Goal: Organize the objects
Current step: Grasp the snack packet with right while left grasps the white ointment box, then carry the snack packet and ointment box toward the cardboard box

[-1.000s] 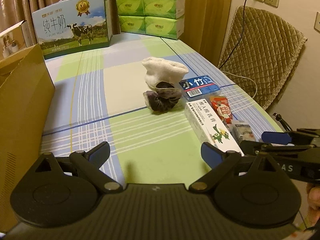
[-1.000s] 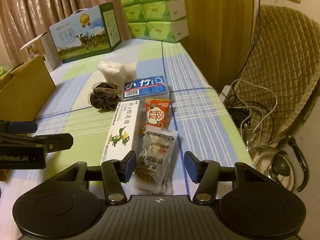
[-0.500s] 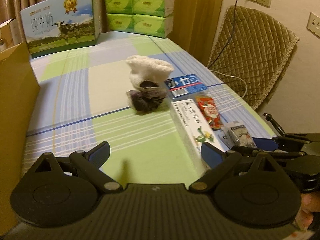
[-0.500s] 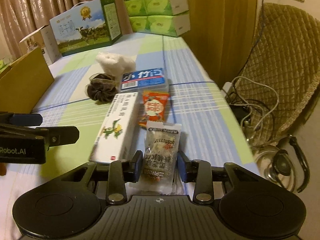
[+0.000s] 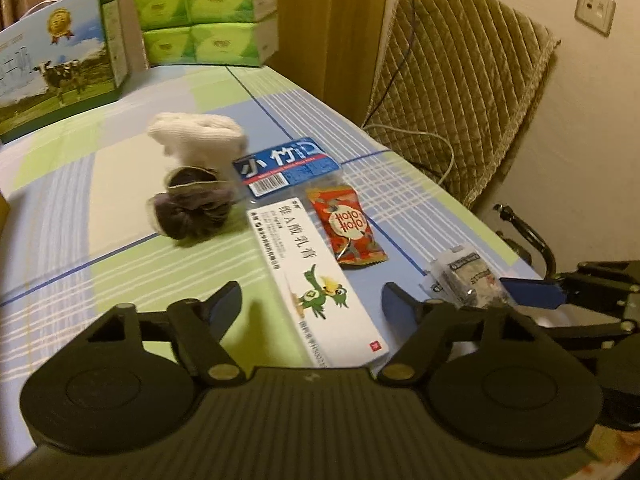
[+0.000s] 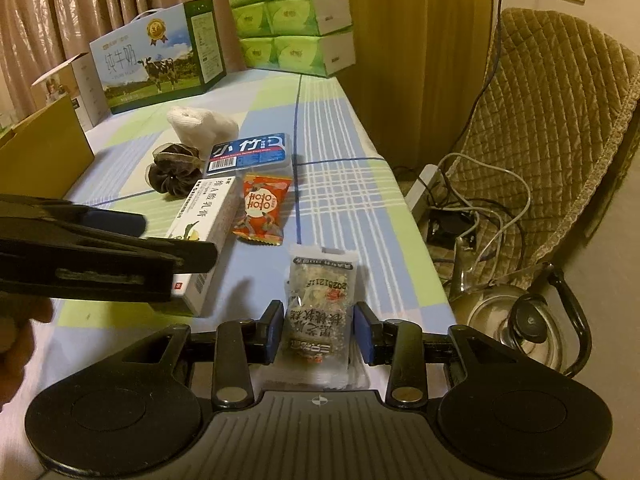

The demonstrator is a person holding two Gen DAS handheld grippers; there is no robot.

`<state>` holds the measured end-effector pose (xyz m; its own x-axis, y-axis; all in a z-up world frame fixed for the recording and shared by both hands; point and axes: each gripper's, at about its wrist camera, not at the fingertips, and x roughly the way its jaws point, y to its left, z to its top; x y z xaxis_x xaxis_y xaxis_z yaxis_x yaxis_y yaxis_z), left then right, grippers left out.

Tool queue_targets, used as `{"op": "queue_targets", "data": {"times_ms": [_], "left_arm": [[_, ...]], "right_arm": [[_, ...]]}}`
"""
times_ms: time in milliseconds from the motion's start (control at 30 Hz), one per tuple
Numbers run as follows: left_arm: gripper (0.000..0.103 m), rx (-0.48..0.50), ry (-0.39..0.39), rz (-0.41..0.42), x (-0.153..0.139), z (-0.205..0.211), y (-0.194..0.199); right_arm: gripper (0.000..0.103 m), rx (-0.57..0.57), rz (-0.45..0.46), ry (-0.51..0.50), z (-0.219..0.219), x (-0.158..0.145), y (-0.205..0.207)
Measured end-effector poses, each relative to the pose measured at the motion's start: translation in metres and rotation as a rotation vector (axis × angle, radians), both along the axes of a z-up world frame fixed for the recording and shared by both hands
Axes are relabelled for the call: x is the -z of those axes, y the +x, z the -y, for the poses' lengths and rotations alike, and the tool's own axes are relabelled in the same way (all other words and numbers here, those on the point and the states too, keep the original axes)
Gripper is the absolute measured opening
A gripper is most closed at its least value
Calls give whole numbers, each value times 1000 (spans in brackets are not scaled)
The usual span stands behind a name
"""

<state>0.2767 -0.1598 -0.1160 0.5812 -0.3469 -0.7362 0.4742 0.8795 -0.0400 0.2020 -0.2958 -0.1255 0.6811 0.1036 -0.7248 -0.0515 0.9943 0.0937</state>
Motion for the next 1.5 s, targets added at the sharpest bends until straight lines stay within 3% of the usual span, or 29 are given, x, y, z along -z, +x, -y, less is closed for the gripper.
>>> {"op": "queue_targets", "data": {"times_ms": [67, 100, 200, 500, 567, 800, 1067, 1200, 1500], "left_arm": [[55, 6, 10, -4, 4, 1, 1], [42, 13, 11, -4, 5, 0, 1], [33, 12, 47, 3, 7, -10, -6], [34, -22, 113, -9, 1, -69, -47], [40, -47, 100, 2, -1, -75, -46], [41, -44, 85, 18, 1, -69, -33], [37, -2, 121, 22, 8, -56, -25], [33, -7, 124, 14, 8, -57, -23], [33, -26, 122, 36, -25, -68, -41]], "right_arm": [[39, 1, -6, -2, 1, 1, 0], [40, 1, -6, -4, 1, 2, -1], [40, -2, -2, -10, 1, 3, -2], [38, -41, -2, -20, -9, 4, -9], [39, -51, 2, -33, -13, 5, -9], [44, -44, 15, -42, -13, 4, -1], [44, -40, 19, -68, -19, 9, 0], [34, -35, 15, -75, -21, 8, 1], [34, -36, 34, -48, -29, -19, -16]]}}
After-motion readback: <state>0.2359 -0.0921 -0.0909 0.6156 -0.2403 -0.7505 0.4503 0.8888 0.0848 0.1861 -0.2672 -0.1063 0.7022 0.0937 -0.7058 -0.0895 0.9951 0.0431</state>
